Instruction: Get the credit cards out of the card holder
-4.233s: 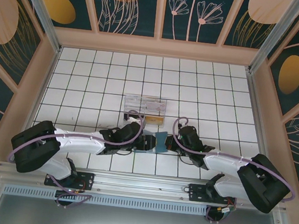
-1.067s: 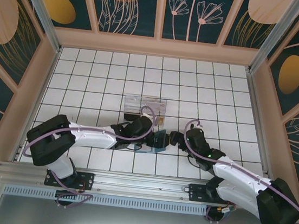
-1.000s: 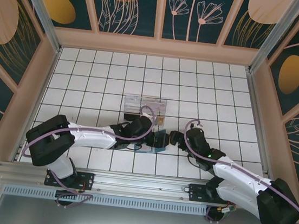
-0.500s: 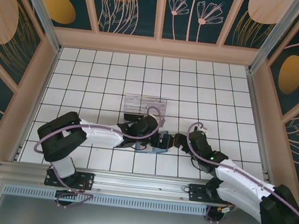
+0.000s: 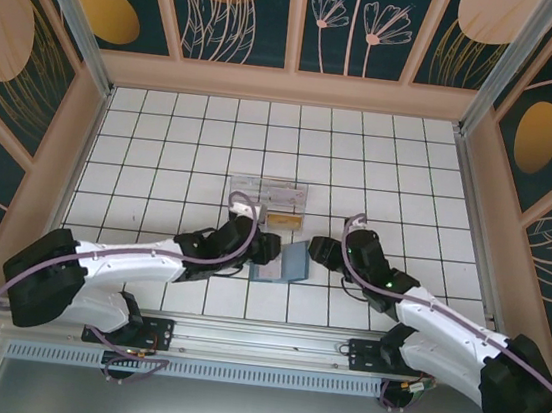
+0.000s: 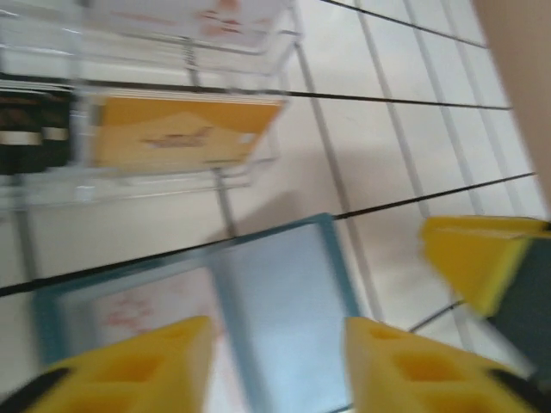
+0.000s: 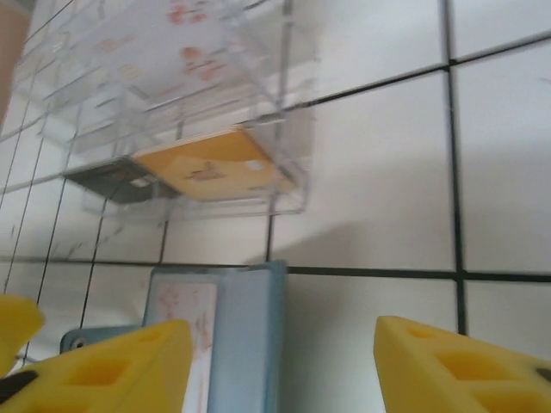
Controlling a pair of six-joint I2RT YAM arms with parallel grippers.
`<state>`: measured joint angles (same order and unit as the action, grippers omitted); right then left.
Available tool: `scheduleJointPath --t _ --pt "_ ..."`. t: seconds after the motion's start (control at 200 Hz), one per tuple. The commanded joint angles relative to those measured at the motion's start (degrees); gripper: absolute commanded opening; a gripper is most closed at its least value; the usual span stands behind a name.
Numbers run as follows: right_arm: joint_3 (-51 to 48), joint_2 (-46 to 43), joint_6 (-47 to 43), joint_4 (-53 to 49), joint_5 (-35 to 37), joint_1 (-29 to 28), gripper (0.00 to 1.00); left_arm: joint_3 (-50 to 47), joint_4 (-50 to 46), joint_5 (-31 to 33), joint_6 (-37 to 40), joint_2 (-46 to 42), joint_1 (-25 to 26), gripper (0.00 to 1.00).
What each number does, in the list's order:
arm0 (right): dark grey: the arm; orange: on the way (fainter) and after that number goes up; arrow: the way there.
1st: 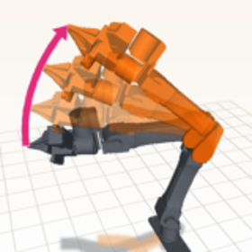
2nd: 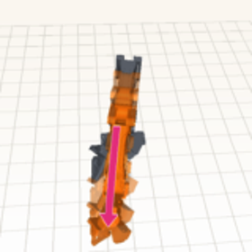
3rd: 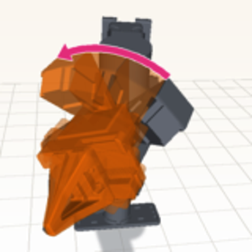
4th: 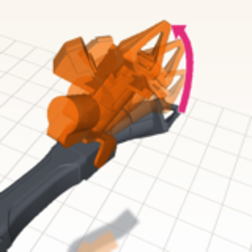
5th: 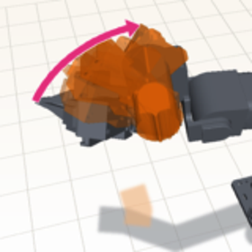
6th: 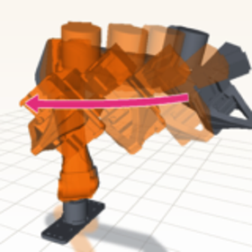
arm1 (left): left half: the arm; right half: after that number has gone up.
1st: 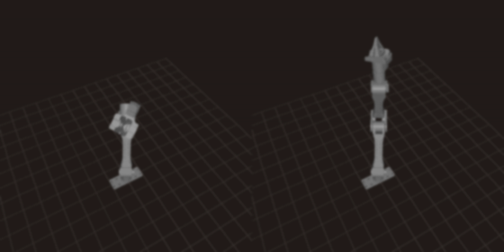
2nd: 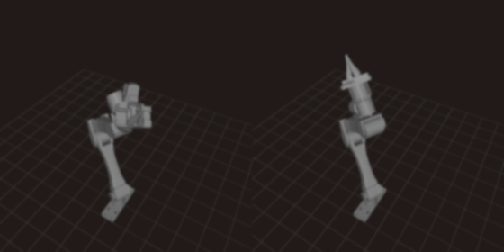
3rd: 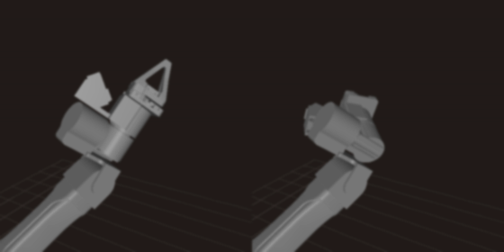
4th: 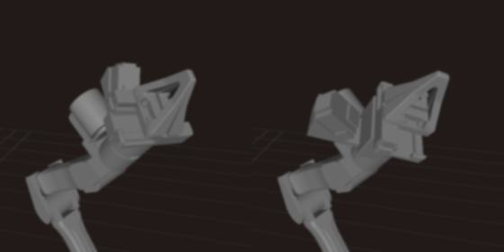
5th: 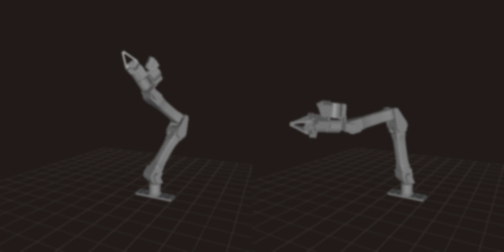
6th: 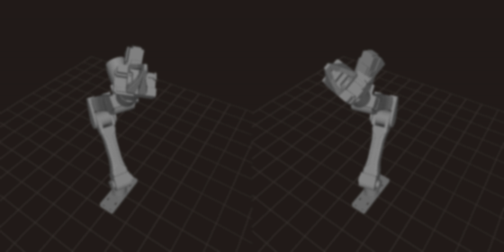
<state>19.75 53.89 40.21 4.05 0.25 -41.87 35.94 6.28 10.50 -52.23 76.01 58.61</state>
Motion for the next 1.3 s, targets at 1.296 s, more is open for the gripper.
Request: scheduleJointPath --t 1.296 --pt "10.1 31.3 3.3 9.4 -17.8 -5.1 0.18 -2.1 -3.8 0.7 -2.0 11.4 0.0 0.0"
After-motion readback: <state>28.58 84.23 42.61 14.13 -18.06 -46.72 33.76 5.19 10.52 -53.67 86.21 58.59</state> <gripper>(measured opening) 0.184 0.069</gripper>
